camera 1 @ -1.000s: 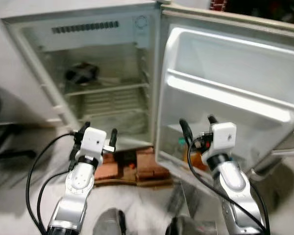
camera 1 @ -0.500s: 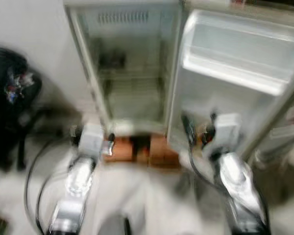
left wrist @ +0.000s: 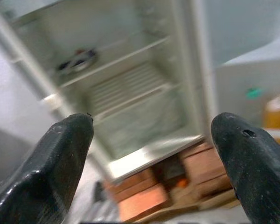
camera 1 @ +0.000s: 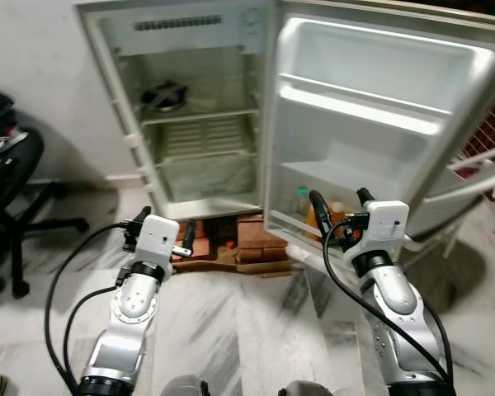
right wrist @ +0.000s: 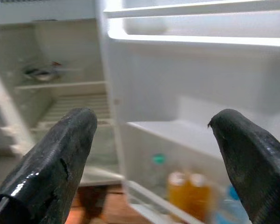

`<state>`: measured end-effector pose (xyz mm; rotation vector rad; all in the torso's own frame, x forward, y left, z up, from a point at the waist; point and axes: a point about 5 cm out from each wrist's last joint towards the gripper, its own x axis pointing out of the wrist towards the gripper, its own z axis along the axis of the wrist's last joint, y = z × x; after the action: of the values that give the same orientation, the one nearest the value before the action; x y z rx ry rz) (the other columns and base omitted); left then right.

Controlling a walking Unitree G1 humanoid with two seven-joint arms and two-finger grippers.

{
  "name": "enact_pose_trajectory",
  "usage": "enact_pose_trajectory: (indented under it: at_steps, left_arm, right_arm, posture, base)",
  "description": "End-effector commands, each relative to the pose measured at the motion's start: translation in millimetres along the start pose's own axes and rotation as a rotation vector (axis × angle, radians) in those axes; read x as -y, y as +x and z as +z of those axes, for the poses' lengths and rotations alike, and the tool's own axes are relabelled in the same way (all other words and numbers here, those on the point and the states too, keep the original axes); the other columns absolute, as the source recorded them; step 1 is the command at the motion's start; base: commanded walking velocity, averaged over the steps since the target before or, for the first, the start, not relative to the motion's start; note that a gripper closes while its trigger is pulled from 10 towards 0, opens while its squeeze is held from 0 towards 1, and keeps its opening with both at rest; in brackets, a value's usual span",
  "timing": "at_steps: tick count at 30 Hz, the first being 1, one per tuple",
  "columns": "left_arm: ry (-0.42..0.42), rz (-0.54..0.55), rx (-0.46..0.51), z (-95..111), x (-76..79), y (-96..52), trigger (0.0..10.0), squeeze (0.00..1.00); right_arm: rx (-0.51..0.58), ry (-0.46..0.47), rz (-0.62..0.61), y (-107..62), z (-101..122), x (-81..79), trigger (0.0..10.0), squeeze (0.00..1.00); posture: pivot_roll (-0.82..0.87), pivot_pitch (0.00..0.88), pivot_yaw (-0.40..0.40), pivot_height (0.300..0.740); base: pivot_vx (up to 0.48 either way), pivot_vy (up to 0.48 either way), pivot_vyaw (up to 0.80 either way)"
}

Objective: Restocking fridge

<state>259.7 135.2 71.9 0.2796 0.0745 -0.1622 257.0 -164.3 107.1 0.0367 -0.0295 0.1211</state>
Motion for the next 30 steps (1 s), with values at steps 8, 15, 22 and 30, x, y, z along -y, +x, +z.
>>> enact_pose_trajectory:
  at_steps: [8, 15, 22, 30]
  left_arm:
    - [0.022, 0.013, -0.025, -5.1, -4.8, -3.0, 10.0, 0.00]
    - [0.053, 0.042, -0.055, -8.8, -9.1, -1.8, 10.0, 0.00]
    - [0.057, 0.049, -0.058, -8.8, -10.4, -0.9, 10.0, 0.00]
    - [0.057, 0.060, -0.067, -9.0, -10.1, 0.6, 10.0, 0.00]
  right_arm:
    - [0.040, 0.024, 0.053, 4.3, 5.9, -10.4, 10.0, 1.00]
    - [0.062, 0.047, 0.083, 7.6, 10.2, -15.0, 10.0, 0.00]
    - [0.087, 0.030, 0.111, 9.5, 14.1, -16.5, 10.0, 0.00]
    - [0.100, 0.006, 0.120, 10.8, 16.6, -15.2, 10.0, 0.00]
  posture:
    - [-0.03, 0.023, 0.034, 0.740]
    - [-0.03, 0.022, 0.037, 0.740]
    - [-0.03, 0.024, 0.038, 0.740]
    - [-0.02, 0.024, 0.036, 0.740]
  base:
    - [0.000, -0.472, 0.00]
    - [0.000, -0.456, 0.00]
    - [0.000, -0.440, 0.00]
    - [0.219, -0.357, 0.70]
